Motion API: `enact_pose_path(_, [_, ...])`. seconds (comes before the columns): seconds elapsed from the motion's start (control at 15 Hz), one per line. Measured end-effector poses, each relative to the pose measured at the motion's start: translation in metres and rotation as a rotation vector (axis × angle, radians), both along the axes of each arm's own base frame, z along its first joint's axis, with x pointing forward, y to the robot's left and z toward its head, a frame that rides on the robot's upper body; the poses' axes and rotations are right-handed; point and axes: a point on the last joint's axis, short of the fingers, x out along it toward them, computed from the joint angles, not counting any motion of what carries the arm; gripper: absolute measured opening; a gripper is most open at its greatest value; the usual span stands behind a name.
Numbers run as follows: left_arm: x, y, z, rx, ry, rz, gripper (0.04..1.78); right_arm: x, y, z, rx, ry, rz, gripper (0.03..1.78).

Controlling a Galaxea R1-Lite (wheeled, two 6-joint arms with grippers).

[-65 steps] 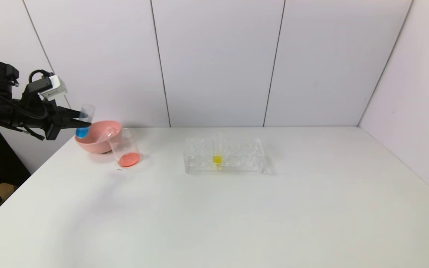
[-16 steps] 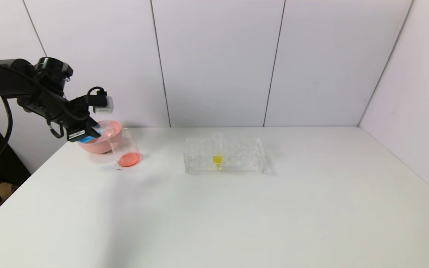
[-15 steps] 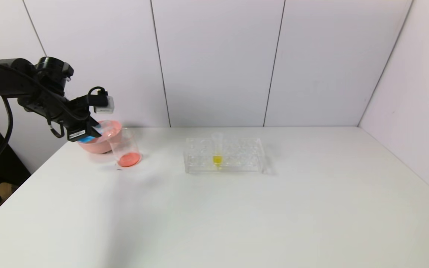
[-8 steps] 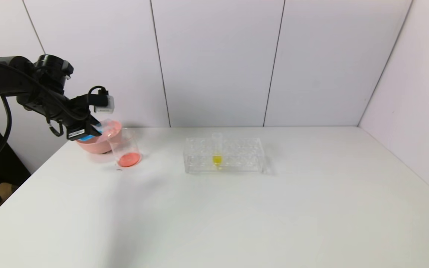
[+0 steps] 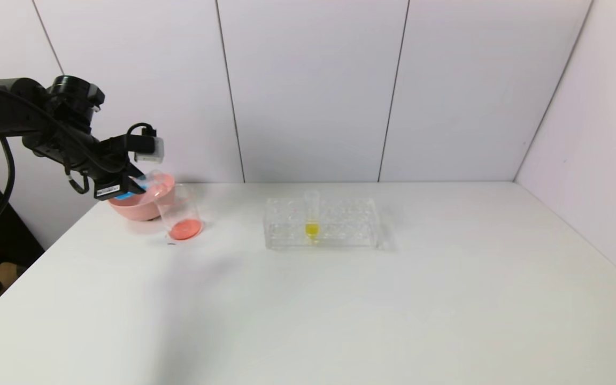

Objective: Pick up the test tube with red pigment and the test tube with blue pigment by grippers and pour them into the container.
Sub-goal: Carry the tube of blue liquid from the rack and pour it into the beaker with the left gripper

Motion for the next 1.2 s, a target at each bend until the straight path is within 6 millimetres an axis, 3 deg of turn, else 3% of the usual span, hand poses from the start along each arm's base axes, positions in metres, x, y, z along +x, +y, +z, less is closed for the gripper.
enact_pose_path(0.73, [0.0009,-0.0050,0.0015,0.167,-0.018,-0.070,0.38,0.0000,0.0000,0.0000,0.000,0.000,0.000,1.77])
enact_pose_path(1.2, [0.0013,-0.0070,0.0014,0.176,-0.019,-0.074,0.38,0.0000,0.0000,0.0000,0.000,0.000,0.000,1.77])
